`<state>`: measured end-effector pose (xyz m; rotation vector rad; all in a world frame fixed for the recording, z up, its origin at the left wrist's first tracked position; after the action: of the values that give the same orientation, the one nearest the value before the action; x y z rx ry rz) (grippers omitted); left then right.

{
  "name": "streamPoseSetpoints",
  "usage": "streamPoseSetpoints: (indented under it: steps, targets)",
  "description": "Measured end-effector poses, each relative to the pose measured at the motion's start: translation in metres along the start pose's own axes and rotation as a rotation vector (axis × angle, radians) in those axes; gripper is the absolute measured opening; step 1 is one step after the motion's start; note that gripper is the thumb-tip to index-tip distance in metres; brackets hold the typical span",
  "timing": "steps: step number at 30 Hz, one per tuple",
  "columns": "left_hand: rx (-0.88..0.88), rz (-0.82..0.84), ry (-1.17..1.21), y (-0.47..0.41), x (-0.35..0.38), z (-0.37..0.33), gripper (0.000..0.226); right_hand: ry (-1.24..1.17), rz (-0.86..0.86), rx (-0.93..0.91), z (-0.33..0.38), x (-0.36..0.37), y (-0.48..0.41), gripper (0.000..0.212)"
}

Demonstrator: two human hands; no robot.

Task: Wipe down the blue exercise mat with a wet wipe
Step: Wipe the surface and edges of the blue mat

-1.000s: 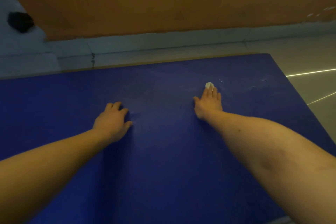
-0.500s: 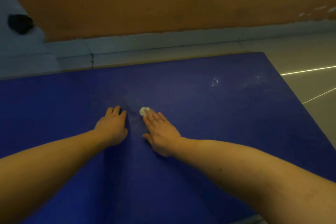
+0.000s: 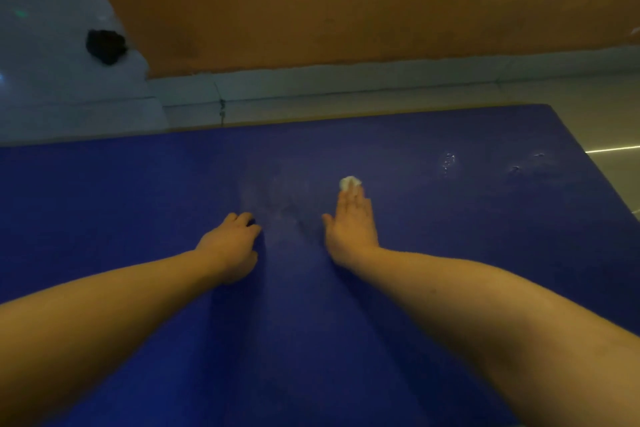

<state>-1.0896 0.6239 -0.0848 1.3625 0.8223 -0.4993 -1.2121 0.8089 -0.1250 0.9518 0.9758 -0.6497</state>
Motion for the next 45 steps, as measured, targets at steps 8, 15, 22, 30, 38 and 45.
streamPoseSetpoints:
  steps: [8,15,22,30,38,45]
  targets:
    - [-0.108,-0.05,0.097,0.002,-0.003,0.009,0.034,0.211,0.207,-0.666,0.1,0.047,0.038,0.077]
    - [-0.102,-0.017,0.111,0.004,-0.002,0.009,0.015,0.123,-0.001,0.003,-0.032,-0.024,-0.027,0.079]
    - [-0.047,0.002,0.115,0.007,0.003,0.0,0.023,0.055,0.061,0.182,-0.059,-0.02,-0.002,0.081]
    - [0.068,-0.017,0.106,0.006,-0.001,-0.039,0.026,0.156,0.194,-0.448,0.027,0.049,0.088,0.079]
    - [0.188,0.07,0.034,0.014,0.008,-0.073,0.035,0.102,0.073,0.07,-0.121,-0.023,0.038,0.082]
    - [0.266,0.125,0.03,0.023,0.018,-0.082,0.043,0.013,0.108,0.058,-0.107,-0.006,0.056,0.083]
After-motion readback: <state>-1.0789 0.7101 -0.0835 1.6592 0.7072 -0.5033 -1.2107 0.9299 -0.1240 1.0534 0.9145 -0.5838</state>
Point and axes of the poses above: each hand's wrist, its own y-axis away from the middle knuckle, its own x-axis out of the palm, z = x × y, the point moved 6 cm from there along -y, towards the middle knuckle, and after that the axes turned 5 degrees about z, right-handed, at the moved point
